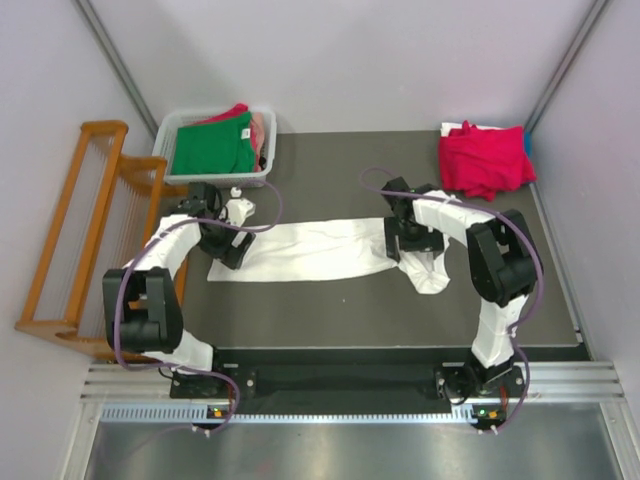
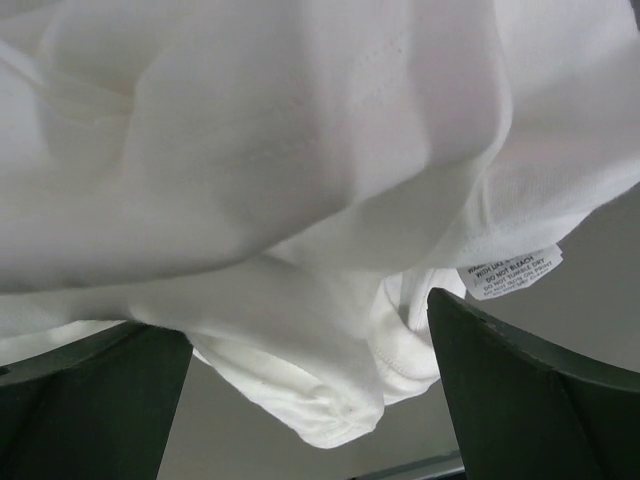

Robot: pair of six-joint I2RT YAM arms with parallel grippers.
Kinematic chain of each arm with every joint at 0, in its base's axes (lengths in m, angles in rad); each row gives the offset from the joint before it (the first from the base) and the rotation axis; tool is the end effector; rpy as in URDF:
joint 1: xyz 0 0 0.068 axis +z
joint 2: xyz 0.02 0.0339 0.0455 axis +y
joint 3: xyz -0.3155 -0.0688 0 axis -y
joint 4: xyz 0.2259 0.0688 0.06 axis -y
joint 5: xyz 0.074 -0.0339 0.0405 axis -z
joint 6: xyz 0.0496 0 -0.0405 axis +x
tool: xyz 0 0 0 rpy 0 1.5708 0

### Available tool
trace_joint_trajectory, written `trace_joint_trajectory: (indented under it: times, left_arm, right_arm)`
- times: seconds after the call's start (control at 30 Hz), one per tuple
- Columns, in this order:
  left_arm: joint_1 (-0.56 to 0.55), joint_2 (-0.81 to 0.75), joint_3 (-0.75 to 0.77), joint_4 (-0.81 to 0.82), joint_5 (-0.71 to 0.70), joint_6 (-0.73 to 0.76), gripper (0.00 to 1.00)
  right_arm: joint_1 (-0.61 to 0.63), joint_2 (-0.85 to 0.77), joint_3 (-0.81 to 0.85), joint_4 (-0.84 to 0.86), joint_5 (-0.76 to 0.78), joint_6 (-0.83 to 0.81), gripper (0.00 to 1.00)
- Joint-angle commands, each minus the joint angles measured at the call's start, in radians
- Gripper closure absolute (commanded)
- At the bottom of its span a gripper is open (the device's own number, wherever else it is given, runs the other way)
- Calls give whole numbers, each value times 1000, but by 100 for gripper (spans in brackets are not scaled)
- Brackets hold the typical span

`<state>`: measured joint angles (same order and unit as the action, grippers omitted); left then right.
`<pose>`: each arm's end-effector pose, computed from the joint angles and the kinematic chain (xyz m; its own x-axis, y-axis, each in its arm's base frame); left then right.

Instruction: Fold and stack the t-shirts

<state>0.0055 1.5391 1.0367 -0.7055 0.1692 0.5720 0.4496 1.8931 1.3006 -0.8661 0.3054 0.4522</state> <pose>0.2805 -0.0068 0.2578 -0.7566 0.5294 -0.3837 0.5518 0.8319 0.0598 0.3257 0.1406 0.2158 -0.9729 -0.0068 -0.2313 0.0455 0.9745 -0.2198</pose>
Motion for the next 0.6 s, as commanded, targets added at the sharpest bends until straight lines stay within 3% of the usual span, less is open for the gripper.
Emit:
trace_joint_trajectory:
  times: [0.0,0.13,0.23,0.33,0.47,0.57]
  left_arm:
    - [2,-71,52,-101,27,35,2]
    - [4,-94,40,-89,0,37,2]
    - [5,-80,25,-42,-13,19,2]
    - [5,-10,43,29,-16,-3,2]
    - [7,169,137,75,-10,-23,2]
    - [7,272,221,89,-2,-27,2]
  right_arm:
    - [-38,113,66,216,81,-12,0]
    - [-43,118,88,200,80,6,0]
    - [-42,14,-32,228,98,48,0]
    - [-32,-147,-174,228,156,77,0]
    - [0,-308,-187,150,230,89,0]
    - [11,-374,-170,104,193,94,0]
